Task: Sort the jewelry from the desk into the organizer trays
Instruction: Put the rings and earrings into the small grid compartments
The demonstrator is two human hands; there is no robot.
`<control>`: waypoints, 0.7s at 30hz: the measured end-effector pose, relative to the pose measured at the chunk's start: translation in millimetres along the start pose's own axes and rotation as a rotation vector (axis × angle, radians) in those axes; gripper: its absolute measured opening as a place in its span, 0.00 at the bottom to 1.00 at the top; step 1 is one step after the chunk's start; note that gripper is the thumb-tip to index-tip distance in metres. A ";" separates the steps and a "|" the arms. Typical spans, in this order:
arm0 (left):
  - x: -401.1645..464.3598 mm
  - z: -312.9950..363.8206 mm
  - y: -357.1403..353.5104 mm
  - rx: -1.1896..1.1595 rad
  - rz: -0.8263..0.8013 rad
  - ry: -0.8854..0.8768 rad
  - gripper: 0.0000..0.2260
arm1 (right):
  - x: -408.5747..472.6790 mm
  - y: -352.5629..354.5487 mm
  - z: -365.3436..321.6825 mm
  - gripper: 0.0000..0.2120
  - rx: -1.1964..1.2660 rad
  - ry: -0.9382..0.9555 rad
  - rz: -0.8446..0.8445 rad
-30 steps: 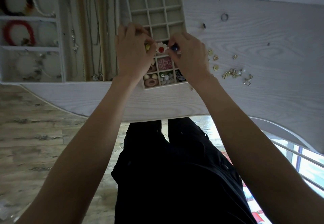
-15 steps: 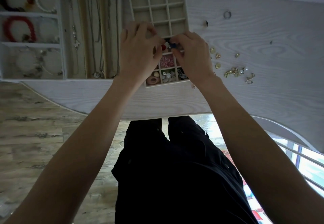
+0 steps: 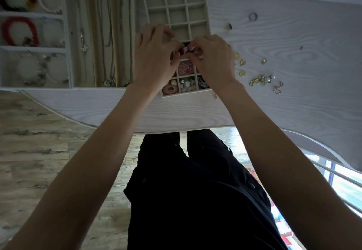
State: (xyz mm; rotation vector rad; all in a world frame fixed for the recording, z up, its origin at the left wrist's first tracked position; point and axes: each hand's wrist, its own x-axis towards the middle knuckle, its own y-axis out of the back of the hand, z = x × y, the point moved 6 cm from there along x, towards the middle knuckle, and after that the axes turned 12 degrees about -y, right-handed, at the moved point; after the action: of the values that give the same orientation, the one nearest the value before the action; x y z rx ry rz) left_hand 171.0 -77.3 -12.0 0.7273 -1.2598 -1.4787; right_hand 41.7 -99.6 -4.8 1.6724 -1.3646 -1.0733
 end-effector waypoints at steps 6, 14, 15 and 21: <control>-0.2 1.3 0.0 -0.021 -0.003 0.001 0.10 | -0.1 7.8 -4.4 0.13 -0.133 0.041 -0.047; -3.9 -2.1 -1.4 -0.030 -0.011 0.023 0.10 | -17.6 12.6 2.6 0.07 -0.128 0.158 0.109; -3.7 -1.6 -1.7 -0.033 -0.007 0.017 0.10 | -16.9 11.0 2.3 0.07 -0.182 0.166 0.112; -3.5 -0.5 -1.0 -0.021 0.011 -0.010 0.10 | -20.4 15.1 -5.2 0.06 -0.179 0.229 0.177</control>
State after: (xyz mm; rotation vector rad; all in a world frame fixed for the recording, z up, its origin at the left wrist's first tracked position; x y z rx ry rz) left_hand 172.2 -74.3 -13.7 0.6990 -1.2521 -1.4854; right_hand 38.7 -82.3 14.1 1.4645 -1.2068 -0.8479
